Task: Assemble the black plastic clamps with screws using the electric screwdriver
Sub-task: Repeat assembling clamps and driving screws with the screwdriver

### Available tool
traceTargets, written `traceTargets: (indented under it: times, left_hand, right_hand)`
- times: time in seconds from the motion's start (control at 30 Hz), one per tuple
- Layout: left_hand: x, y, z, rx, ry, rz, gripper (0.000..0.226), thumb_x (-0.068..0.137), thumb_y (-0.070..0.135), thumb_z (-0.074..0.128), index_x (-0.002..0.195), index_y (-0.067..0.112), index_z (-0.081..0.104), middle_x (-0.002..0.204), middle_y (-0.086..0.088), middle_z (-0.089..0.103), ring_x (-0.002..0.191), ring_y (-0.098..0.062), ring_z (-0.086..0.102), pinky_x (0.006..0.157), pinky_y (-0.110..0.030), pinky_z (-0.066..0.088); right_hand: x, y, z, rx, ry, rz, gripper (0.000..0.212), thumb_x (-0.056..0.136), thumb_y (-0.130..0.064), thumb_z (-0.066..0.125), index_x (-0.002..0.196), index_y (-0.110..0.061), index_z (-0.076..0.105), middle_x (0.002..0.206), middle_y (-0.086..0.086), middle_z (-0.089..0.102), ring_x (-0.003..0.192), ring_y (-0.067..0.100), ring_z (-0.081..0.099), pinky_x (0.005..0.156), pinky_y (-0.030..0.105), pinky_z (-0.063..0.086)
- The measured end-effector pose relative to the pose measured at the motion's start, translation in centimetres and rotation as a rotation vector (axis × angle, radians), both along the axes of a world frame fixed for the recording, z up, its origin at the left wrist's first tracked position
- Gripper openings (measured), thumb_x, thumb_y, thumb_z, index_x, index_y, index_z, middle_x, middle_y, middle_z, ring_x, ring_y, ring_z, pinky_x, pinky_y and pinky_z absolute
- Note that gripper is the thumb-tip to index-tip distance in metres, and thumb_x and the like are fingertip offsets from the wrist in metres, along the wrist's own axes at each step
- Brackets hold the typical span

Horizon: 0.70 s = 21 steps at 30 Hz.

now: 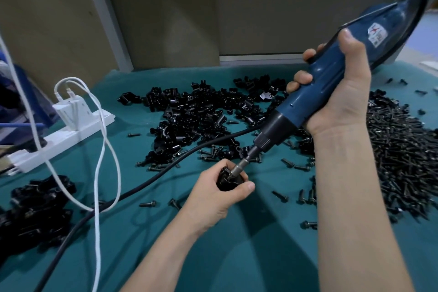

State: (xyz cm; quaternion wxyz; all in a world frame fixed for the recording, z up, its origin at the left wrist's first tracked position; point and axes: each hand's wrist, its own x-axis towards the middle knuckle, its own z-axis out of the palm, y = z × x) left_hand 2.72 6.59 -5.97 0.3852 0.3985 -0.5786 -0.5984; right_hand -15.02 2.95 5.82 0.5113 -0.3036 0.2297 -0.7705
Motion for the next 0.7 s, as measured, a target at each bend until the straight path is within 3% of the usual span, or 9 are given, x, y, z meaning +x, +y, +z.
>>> traceTargets:
  times: [0.1, 0.23, 0.43, 0.53, 0.7]
  left_hand:
    - [0.2, -0.07, -0.21, -0.01, -0.02, -0.013, 0.017, 0.07, 0.029, 0.072, 0.077, 0.022, 0.058, 0.087, -0.035, 0.059, 0.034, -0.004, 0.029, 0.035, -0.012, 0.025]
    - [0.19, -0.22, -0.45, -0.041, -0.048, -0.012, 0.013, 0.074, 0.019, 0.065, 0.082, 0.012, 0.057, 0.065, 0.002, 0.067, 0.033, 0.002, 0.037, 0.035, -0.009, 0.028]
    - [-0.03, -0.22, -0.24, -0.014, -0.013, 0.032, 0.014, 0.07, 0.016, 0.064, 0.08, 0.009, 0.057, 0.068, -0.002, 0.066, 0.035, 0.003, 0.039, 0.037, -0.005, 0.028]
    - [-0.01, -0.23, -0.28, -0.038, -0.016, 0.023, 0.017, 0.072, 0.015, 0.063, 0.083, 0.003, 0.057, 0.054, 0.01, 0.058, 0.033, 0.004, 0.039, 0.036, -0.005, 0.028]
    - [0.08, -0.44, -0.65, -0.078, -0.06, 0.005, 0.008, 0.088, -0.002, 0.062, 0.089, -0.005, 0.054, 0.047, 0.014, 0.055, 0.031, 0.006, 0.04, 0.036, -0.004, 0.028]
  right_hand:
    - [0.12, 0.11, 0.03, -0.043, 0.017, 0.032, 0.02, 0.093, -0.034, 0.053, 0.083, -0.016, 0.051, 0.073, -0.003, 0.059, 0.047, 0.009, 0.046, 0.048, 0.022, 0.043]
    - [0.18, 0.4, 0.21, -0.179, 0.063, 0.108, 0.017, 0.092, -0.031, 0.049, 0.083, -0.016, 0.05, 0.072, -0.004, 0.058, 0.046, 0.008, 0.045, 0.047, 0.022, 0.041]
    - [0.9, 0.41, 0.68, -0.324, 0.089, 0.241, 0.02, 0.077, -0.032, 0.056, 0.085, -0.015, 0.05, 0.07, -0.003, 0.059, 0.043, 0.01, 0.046, 0.045, 0.022, 0.04]
    - [0.94, 0.34, 0.59, -0.322, 0.087, 0.254, 0.019, 0.076, -0.032, 0.056, 0.085, -0.016, 0.05, 0.068, -0.003, 0.058, 0.042, 0.009, 0.046, 0.044, 0.022, 0.04]
    - [0.69, 0.2, 0.22, -0.302, 0.06, 0.248, 0.019, 0.076, -0.032, 0.057, 0.085, -0.017, 0.051, 0.066, -0.004, 0.057, 0.042, 0.009, 0.045, 0.044, 0.021, 0.04]
